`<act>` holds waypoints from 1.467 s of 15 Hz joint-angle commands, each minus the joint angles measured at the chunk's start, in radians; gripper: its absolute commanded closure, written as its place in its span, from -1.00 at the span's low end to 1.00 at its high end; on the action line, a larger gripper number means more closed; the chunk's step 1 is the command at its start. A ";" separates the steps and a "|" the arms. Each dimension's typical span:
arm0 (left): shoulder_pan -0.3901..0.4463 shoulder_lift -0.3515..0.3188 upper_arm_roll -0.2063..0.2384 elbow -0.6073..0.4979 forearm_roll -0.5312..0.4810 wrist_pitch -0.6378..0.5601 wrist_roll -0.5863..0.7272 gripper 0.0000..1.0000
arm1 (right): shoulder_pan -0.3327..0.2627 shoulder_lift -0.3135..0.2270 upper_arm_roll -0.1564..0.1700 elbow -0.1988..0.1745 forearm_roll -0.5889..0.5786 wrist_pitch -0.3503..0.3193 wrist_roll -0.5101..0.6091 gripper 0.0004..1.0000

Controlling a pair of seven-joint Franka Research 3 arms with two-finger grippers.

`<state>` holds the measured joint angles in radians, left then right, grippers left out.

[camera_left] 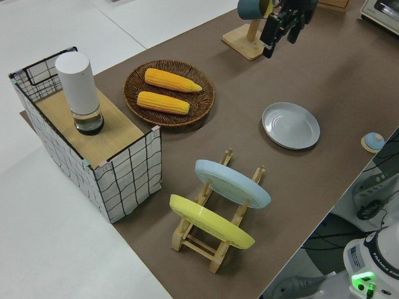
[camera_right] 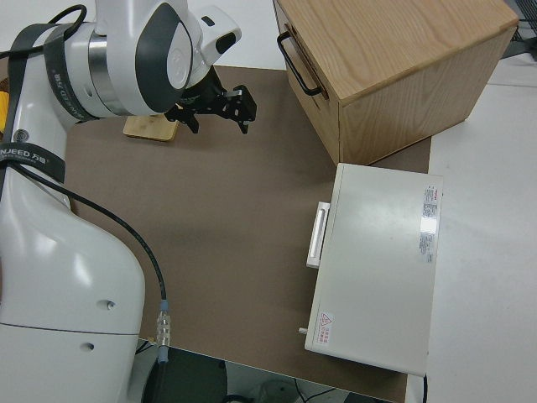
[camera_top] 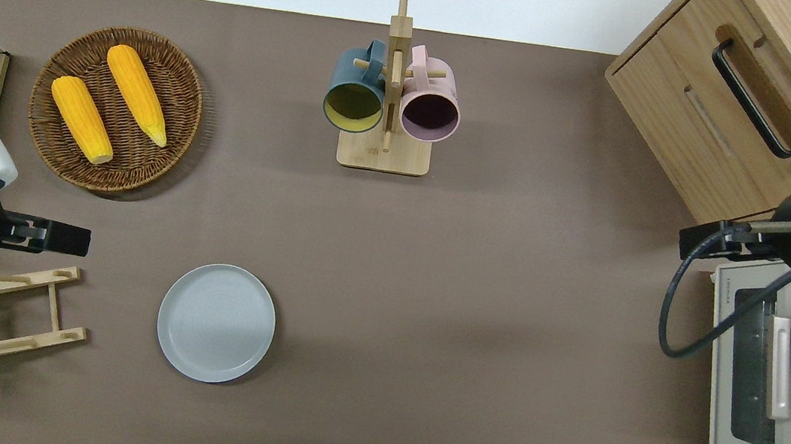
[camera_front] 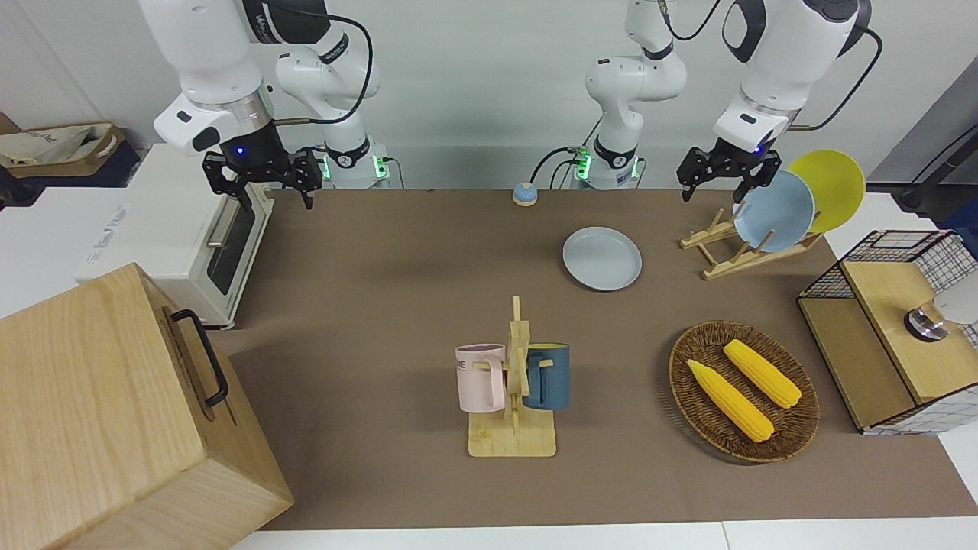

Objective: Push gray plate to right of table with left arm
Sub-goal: 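Move the left gripper down beside the gray plate's edge nearest the rack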

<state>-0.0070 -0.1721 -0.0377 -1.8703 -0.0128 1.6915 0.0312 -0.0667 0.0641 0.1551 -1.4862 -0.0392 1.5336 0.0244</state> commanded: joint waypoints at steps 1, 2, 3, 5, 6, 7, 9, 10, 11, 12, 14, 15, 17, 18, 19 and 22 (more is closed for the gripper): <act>-0.010 -0.037 -0.004 -0.050 0.004 -0.001 -0.031 -0.99 | -0.001 -0.006 0.000 0.001 0.007 -0.010 0.003 -0.97; -0.010 -0.037 -0.008 -0.059 0.004 0.004 -0.033 -0.99 | -0.001 -0.006 0.000 0.001 0.007 -0.010 0.003 -0.97; -0.010 -0.043 -0.008 -0.070 0.002 0.010 -0.033 -0.99 | -0.001 -0.006 0.000 0.001 0.007 -0.010 0.003 -0.97; -0.008 -0.052 -0.008 -0.101 -0.013 0.022 -0.034 -0.99 | -0.001 -0.006 0.000 0.001 0.007 -0.010 0.003 -0.97; -0.010 -0.056 -0.010 -0.115 -0.013 0.031 -0.034 -0.99 | -0.001 -0.006 0.000 0.001 0.007 -0.010 0.003 -0.97; -0.010 -0.061 -0.010 -0.131 -0.013 0.043 -0.037 -0.99 | -0.001 -0.006 0.000 0.001 0.007 -0.010 0.003 -0.97; -0.010 -0.078 -0.011 -0.180 -0.015 0.082 -0.050 -0.99 | -0.001 -0.006 0.000 0.001 0.007 -0.010 0.003 -0.97; -0.010 -0.090 -0.016 -0.211 -0.019 0.103 -0.051 -0.99 | -0.001 -0.006 0.000 0.001 0.007 -0.010 0.003 -0.97; -0.010 -0.101 -0.022 -0.242 -0.021 0.128 -0.051 -0.99 | -0.001 -0.006 0.000 0.001 0.007 -0.010 0.003 -0.97; -0.010 -0.112 -0.022 -0.274 -0.021 0.155 -0.054 -0.99 | -0.001 -0.006 0.000 0.001 0.007 -0.010 0.003 -0.97; -0.010 -0.130 -0.022 -0.328 -0.045 0.203 -0.065 -0.99 | -0.001 -0.006 0.000 0.001 0.007 -0.010 0.003 -0.97; -0.010 -0.136 -0.024 -0.349 -0.047 0.220 -0.065 -0.99 | -0.001 -0.006 0.000 0.001 0.007 -0.010 0.003 -0.97; -0.010 -0.144 -0.036 -0.395 -0.047 0.260 -0.066 -0.99 | -0.001 -0.006 0.000 0.001 0.007 -0.010 0.003 -0.97; -0.010 -0.150 -0.036 -0.415 -0.047 0.276 -0.066 -0.99 | -0.001 -0.006 0.000 0.001 0.007 -0.010 0.003 -0.97; -0.010 -0.158 -0.036 -0.438 -0.047 0.299 -0.065 -0.99 | -0.001 -0.006 0.000 0.001 0.007 -0.010 0.003 -0.97; -0.010 -0.167 -0.037 -0.489 -0.053 0.350 -0.066 -0.99 | -0.001 -0.006 0.000 0.001 0.007 -0.010 0.003 -0.97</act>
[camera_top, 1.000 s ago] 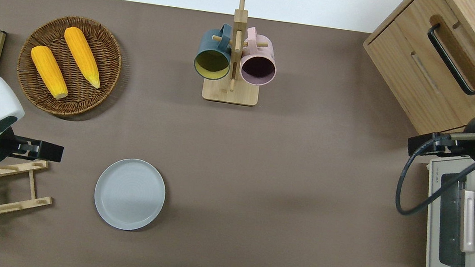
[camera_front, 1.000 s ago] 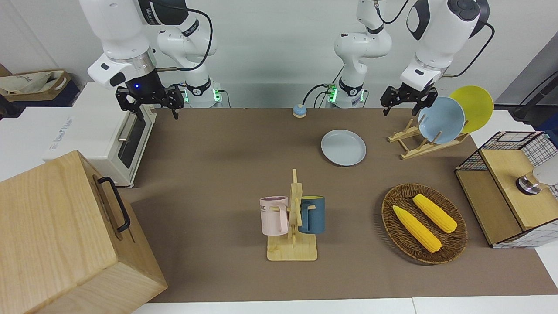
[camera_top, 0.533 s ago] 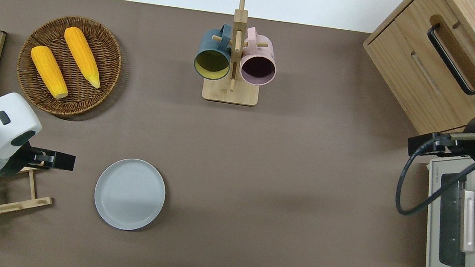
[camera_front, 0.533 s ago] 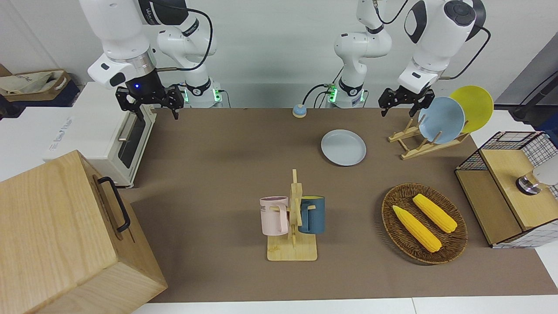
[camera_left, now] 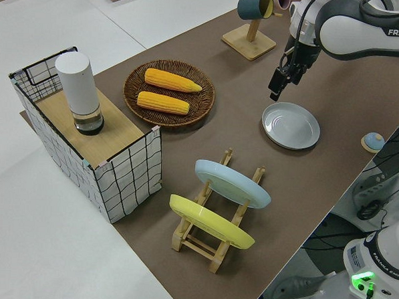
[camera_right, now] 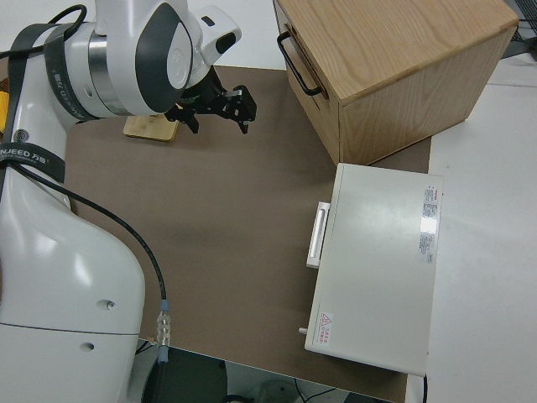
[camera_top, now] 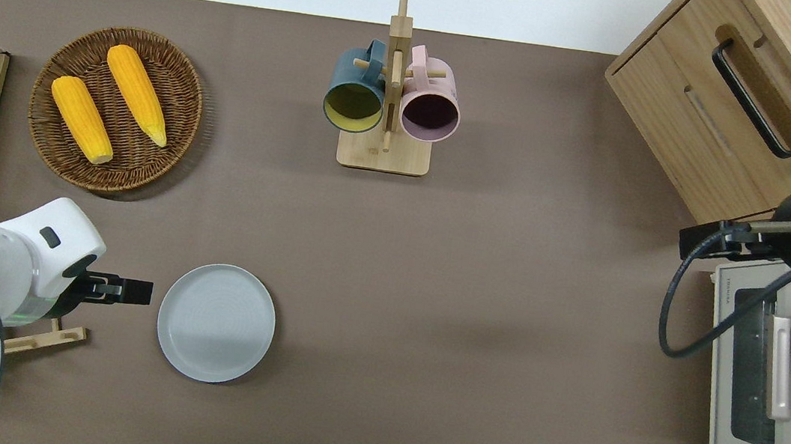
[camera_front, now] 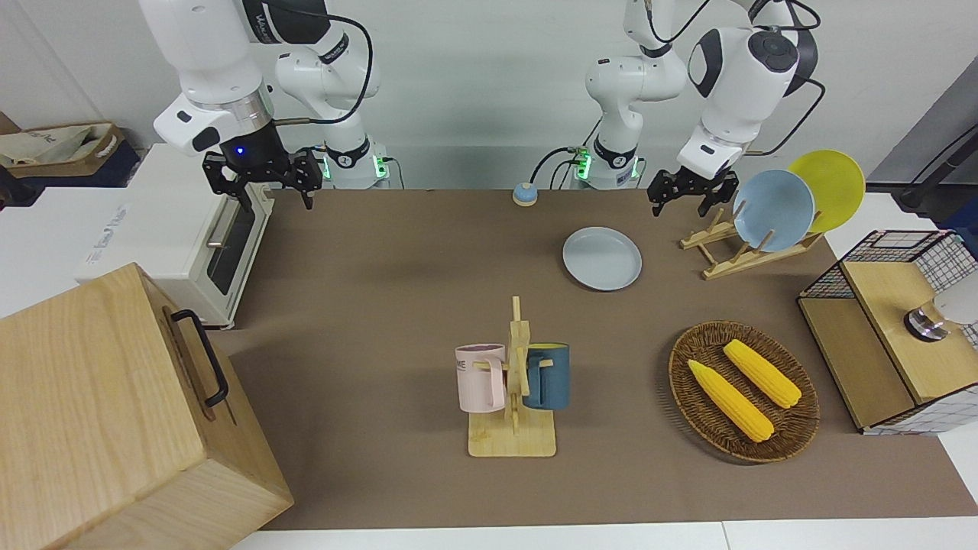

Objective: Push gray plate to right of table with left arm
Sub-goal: 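Move the left gripper down beside the gray plate's edge nearest the rack, then lower the left gripper against the gray plate's rim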

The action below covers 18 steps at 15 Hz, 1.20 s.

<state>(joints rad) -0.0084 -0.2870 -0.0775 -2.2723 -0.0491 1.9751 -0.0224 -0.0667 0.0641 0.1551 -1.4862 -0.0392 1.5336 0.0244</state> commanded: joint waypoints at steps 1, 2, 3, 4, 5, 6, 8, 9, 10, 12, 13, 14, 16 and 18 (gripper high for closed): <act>-0.008 -0.052 0.002 -0.101 -0.017 0.083 -0.013 -0.99 | -0.001 -0.006 0.000 0.001 0.007 -0.010 0.005 -0.97; -0.008 -0.052 0.002 -0.114 -0.017 0.103 -0.014 -0.99 | -0.001 -0.006 0.000 0.001 0.007 -0.010 0.003 -0.97; -0.008 -0.052 0.002 -0.127 -0.017 0.119 -0.016 -0.99 | -0.001 -0.006 0.000 0.001 0.007 -0.010 0.003 -0.97; -0.008 -0.052 0.002 -0.134 -0.017 0.131 -0.024 -0.99 | -0.001 -0.006 0.000 0.001 0.007 -0.010 0.003 -0.97; -0.008 -0.052 0.002 -0.148 -0.017 0.146 -0.027 -0.99 | -0.001 -0.006 0.000 0.001 0.007 -0.010 0.005 -0.97; -0.008 -0.051 0.002 -0.165 -0.017 0.165 -0.027 -0.99 | -0.001 -0.006 0.000 0.001 0.007 -0.010 0.003 -0.97; -0.008 -0.051 0.002 -0.190 -0.017 0.200 -0.027 -0.99 | -0.001 -0.006 0.000 0.001 0.007 -0.010 0.003 -0.97; -0.008 -0.047 0.002 -0.199 -0.017 0.211 -0.027 -0.99 | -0.001 -0.006 0.000 0.001 0.007 -0.010 0.003 -0.97; -0.010 -0.046 -0.002 -0.216 -0.017 0.235 -0.028 -0.99 | -0.001 -0.006 0.000 0.001 0.007 -0.010 0.003 -0.97; -0.018 -0.041 -0.004 -0.263 -0.018 0.296 -0.036 -0.99 | -0.001 -0.006 0.000 0.001 0.007 -0.010 0.003 -0.97; -0.022 -0.040 -0.004 -0.288 -0.018 0.330 -0.048 -0.99 | -0.001 -0.006 0.000 0.001 0.007 -0.010 0.005 -0.97; -0.036 -0.035 -0.004 -0.303 -0.018 0.356 -0.054 -0.99 | -0.001 -0.006 0.000 0.001 0.007 -0.010 0.003 -0.97; -0.041 -0.021 -0.004 -0.319 -0.017 0.384 -0.056 -0.99 | -0.001 -0.006 0.000 0.001 0.007 -0.010 0.003 -0.97; -0.044 -0.005 -0.004 -0.332 -0.017 0.413 -0.056 -0.99 | -0.001 -0.006 0.000 0.001 0.007 -0.010 0.003 -0.97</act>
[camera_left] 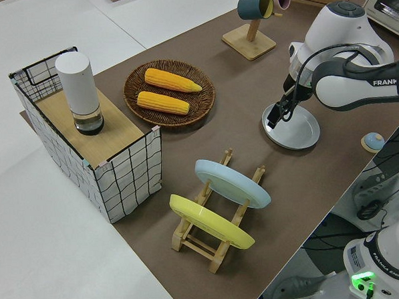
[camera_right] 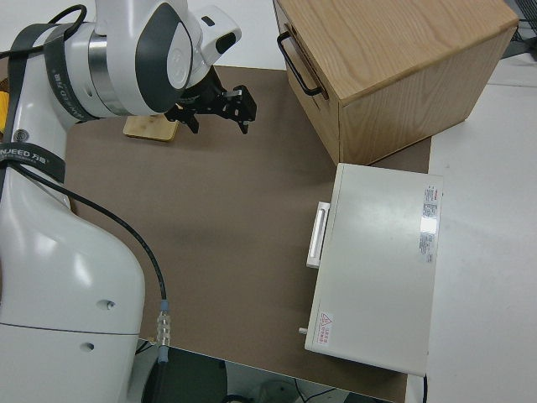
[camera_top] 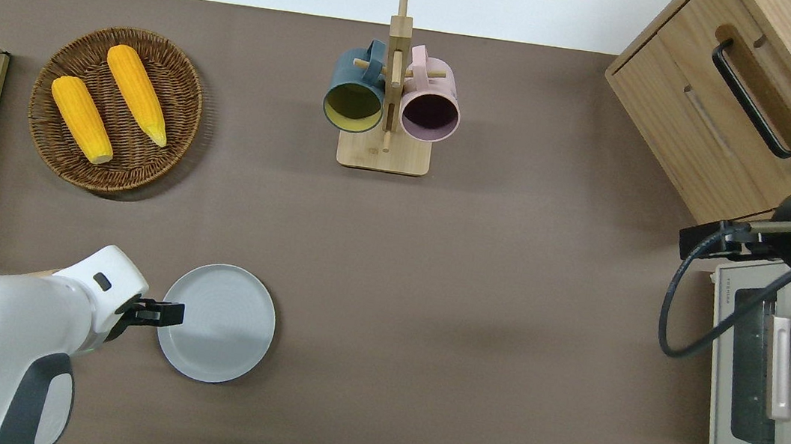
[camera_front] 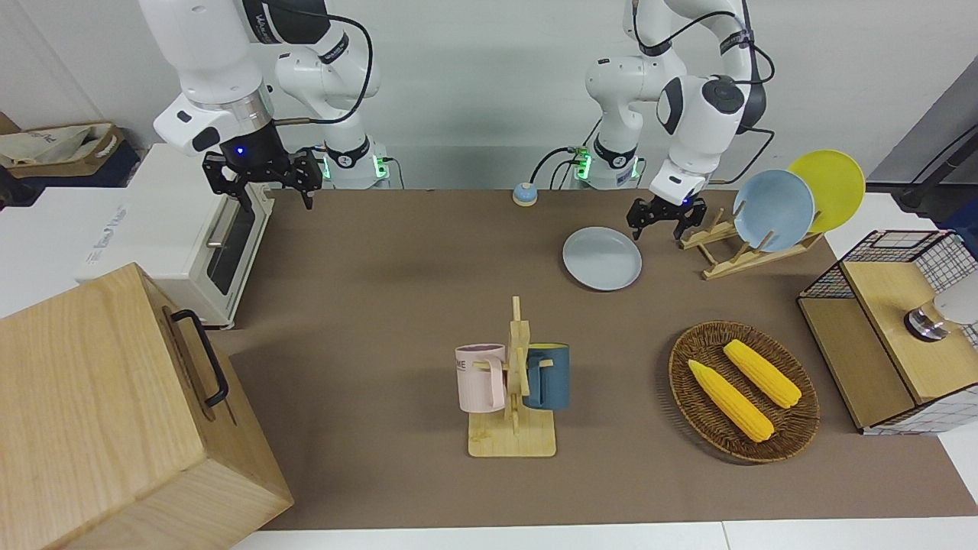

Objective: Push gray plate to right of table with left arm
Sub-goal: 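Lower the left gripper against the gray plate's rim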

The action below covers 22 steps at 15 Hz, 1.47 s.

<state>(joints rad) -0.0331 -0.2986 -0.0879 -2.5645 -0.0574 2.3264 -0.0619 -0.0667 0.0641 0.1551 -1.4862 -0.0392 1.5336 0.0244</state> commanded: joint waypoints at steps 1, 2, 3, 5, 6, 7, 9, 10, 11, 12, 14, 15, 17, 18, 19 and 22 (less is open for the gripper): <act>-0.019 0.015 0.007 -0.048 -0.009 0.082 -0.016 -0.99 | -0.001 -0.006 0.000 0.001 0.007 -0.010 0.003 -0.97; -0.021 0.028 0.007 -0.062 -0.009 0.106 -0.016 -0.99 | -0.001 -0.006 0.000 0.001 0.007 -0.010 0.003 -0.97; -0.021 0.032 0.007 -0.075 -0.009 0.129 -0.016 -0.99 | -0.001 -0.006 0.000 0.001 0.007 -0.010 0.005 -0.97; -0.031 0.039 0.007 -0.106 -0.009 0.175 -0.016 -0.99 | -0.001 -0.006 0.000 0.001 0.007 -0.010 0.003 -0.97; -0.033 0.045 0.007 -0.117 -0.009 0.189 -0.018 -0.99 | -0.001 -0.006 0.000 0.001 0.007 -0.010 0.005 -0.97; -0.033 0.050 0.007 -0.120 -0.009 0.197 -0.018 -0.99 | -0.001 -0.006 0.000 0.001 0.007 -0.010 0.003 -0.97; -0.034 0.055 0.007 -0.125 -0.009 0.205 -0.022 -0.99 | -0.001 -0.006 0.000 0.001 0.007 -0.010 0.003 -0.97; -0.034 0.064 0.007 -0.126 -0.009 0.209 -0.022 -0.99 | -0.001 -0.007 0.000 0.001 0.007 -0.010 0.003 -0.97; -0.034 0.073 0.007 -0.126 -0.009 0.215 -0.022 -0.99 | -0.001 -0.006 0.000 0.003 0.007 -0.010 0.003 -0.97; -0.034 0.081 0.007 -0.128 -0.009 0.228 -0.022 -0.99 | -0.001 -0.006 0.000 0.001 0.007 -0.010 0.005 -0.97; -0.034 0.088 0.007 -0.129 -0.009 0.229 -0.022 -0.99 | -0.001 -0.006 0.000 0.001 0.007 -0.010 0.005 -0.97; -0.034 0.091 0.007 -0.129 -0.009 0.231 -0.022 -0.99 | -0.001 -0.006 0.000 0.001 0.007 -0.010 0.003 -0.97; -0.033 0.098 0.007 -0.129 -0.009 0.238 -0.021 -0.99 | -0.001 -0.006 0.000 0.001 0.007 -0.010 0.003 -0.97; -0.033 0.101 0.007 -0.129 -0.009 0.238 -0.021 -0.99 | -0.001 -0.006 0.000 0.001 0.007 -0.010 0.003 -0.97; -0.033 0.102 0.007 -0.129 -0.009 0.240 -0.021 -0.98 | -0.001 -0.006 0.000 0.001 0.007 -0.010 0.003 -0.97; -0.033 0.110 0.007 -0.129 -0.009 0.248 -0.021 -0.56 | -0.001 -0.006 0.000 0.001 0.007 -0.010 0.003 -0.97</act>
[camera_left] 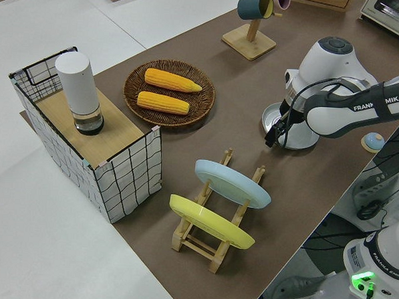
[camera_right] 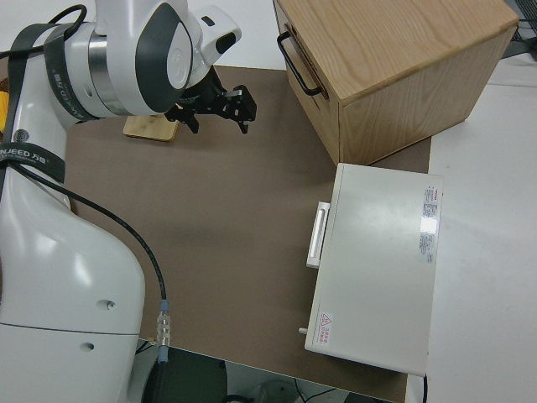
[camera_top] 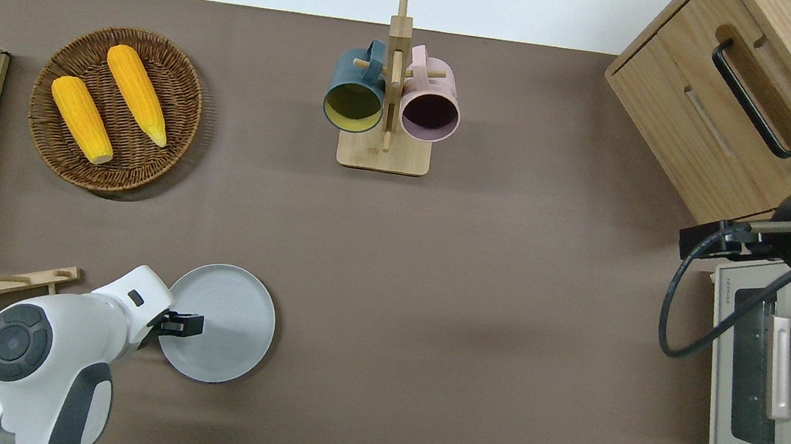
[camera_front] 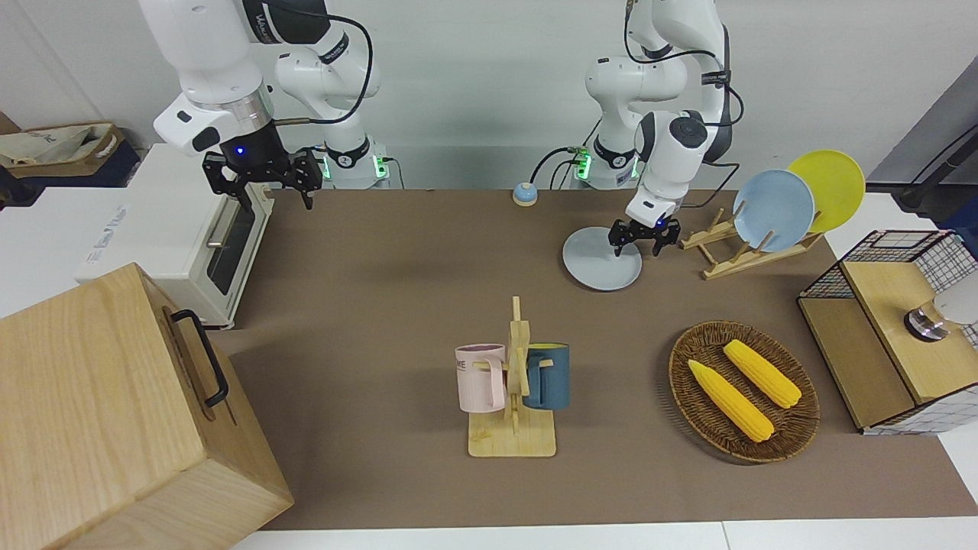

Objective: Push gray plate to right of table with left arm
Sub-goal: 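Push the gray plate with the left gripper toward the toaster oven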

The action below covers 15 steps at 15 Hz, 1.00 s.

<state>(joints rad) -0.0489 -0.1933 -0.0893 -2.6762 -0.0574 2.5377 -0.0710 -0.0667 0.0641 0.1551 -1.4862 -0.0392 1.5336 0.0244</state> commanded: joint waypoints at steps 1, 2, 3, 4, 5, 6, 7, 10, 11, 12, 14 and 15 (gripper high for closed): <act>-0.017 0.005 0.008 -0.017 -0.009 0.038 -0.012 -0.26 | -0.001 -0.006 0.000 0.001 0.007 -0.010 0.003 -0.97; -0.017 0.005 0.008 -0.017 -0.009 0.038 -0.012 0.10 | -0.001 -0.006 0.000 0.003 0.007 -0.010 0.003 -0.97; -0.016 0.005 0.008 -0.017 -0.009 0.038 -0.012 0.38 | -0.001 -0.006 0.000 0.001 0.007 -0.010 0.003 -0.97; -0.016 0.005 0.008 -0.017 -0.009 0.038 -0.012 0.61 | -0.001 -0.006 0.000 0.001 0.007 -0.010 0.003 -0.97; -0.016 0.006 0.008 -0.017 -0.009 0.038 -0.009 0.80 | -0.001 -0.006 0.000 0.001 0.007 -0.010 0.005 -0.97; -0.016 0.006 0.008 -0.017 -0.009 0.038 -0.001 1.00 | -0.001 -0.006 0.000 0.003 0.007 -0.010 0.003 -0.97; -0.016 0.011 0.008 -0.017 -0.009 0.038 0.000 1.00 | -0.001 -0.006 0.000 0.001 0.007 -0.010 0.003 -0.97; -0.019 0.028 0.008 -0.013 -0.009 0.042 -0.012 1.00 | -0.001 -0.006 0.000 0.001 0.007 -0.010 0.003 -0.97; -0.023 0.029 0.005 -0.010 -0.009 0.042 -0.013 1.00 | -0.001 -0.006 0.000 0.001 0.007 -0.010 0.003 -0.97; -0.052 0.035 0.003 -0.007 -0.009 0.042 -0.041 1.00 | -0.001 -0.006 0.000 0.001 0.007 -0.010 0.005 -0.97; -0.139 0.057 0.003 0.012 -0.009 0.050 -0.149 1.00 | -0.001 -0.006 0.000 0.001 0.007 -0.010 0.005 -0.97; -0.176 0.074 0.003 0.018 -0.009 0.064 -0.191 1.00 | -0.001 -0.006 0.000 0.001 0.007 -0.010 0.003 -0.97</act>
<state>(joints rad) -0.1232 -0.1842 -0.0888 -2.6716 -0.0596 2.5580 -0.1538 -0.0667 0.0641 0.1551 -1.4862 -0.0392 1.5336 0.0244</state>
